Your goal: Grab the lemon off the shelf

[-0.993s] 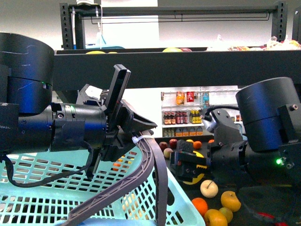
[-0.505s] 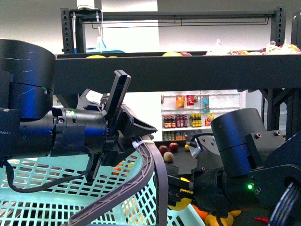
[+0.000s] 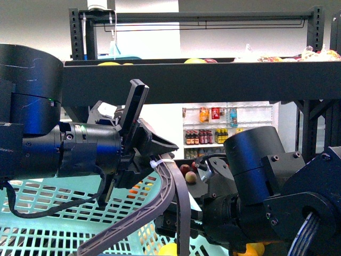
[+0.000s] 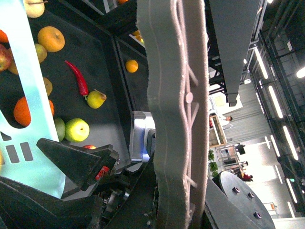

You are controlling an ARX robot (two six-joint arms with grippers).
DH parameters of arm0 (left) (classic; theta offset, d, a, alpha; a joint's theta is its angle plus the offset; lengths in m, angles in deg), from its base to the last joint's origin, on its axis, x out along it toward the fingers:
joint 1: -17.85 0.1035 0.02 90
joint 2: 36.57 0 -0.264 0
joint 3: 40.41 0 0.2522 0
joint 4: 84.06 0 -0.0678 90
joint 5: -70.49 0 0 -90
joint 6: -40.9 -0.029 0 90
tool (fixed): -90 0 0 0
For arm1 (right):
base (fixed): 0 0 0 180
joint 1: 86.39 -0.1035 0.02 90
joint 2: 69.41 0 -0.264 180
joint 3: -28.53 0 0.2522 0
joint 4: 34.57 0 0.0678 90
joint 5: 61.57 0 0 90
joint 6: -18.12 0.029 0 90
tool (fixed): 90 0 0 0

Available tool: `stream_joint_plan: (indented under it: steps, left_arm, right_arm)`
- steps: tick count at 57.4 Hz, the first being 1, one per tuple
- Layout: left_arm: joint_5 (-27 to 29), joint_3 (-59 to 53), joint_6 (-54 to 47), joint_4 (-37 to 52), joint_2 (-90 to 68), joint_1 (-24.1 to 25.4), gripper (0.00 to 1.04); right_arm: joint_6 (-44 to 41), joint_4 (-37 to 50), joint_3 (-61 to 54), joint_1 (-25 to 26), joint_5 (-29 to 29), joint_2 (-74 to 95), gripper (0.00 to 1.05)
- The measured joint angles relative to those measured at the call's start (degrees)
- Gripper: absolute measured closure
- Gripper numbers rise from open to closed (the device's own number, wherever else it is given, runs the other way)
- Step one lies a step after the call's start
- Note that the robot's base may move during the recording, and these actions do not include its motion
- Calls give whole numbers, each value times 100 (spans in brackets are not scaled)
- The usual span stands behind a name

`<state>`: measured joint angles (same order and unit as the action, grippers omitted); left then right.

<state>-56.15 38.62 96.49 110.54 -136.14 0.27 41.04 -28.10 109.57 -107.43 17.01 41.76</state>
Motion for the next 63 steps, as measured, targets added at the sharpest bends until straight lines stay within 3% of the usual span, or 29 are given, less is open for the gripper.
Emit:
stream_joint_plan:
  steps: [17, 32, 41, 45, 52, 56, 58, 63]
  left_arm:
    - [11, 0, -2, 0, -4, 0, 94]
    - [7, 0, -2, 0, -7, 0, 94]
    - [4, 0, -2, 0, -9, 0, 94]
    - [11, 0, -2, 0, -9, 0, 94]
    - [13, 0, -2, 0, -9, 0, 94]
    - [4, 0, 0, 0, -9, 0, 94]
    - [4, 0, -2, 0, -9, 0, 94]
    - [24, 0, 0, 0, -11, 2, 94]
  right_arm:
    - [-402, 35, -149, 280, 428, -155, 7]
    - [-1397, 127, -1436, 975, 1010, -1952, 7]
    - [-1705, -686, -2514, 1434, 890, -3926, 7]
    - [-1768, -1513, -3287, 1609, 1014, -5587, 7]
    - [-1768, -2601, -3836, 1419, 1552, -7287, 7]
    - [-1836, -3169, -4105, 1040, 2074, -8251, 8]
    - [-1958, -3008, -4317, 874, 2354, -8677, 13]
    - [-2116, -2457, -4828, 848, 2312, -9641, 26]
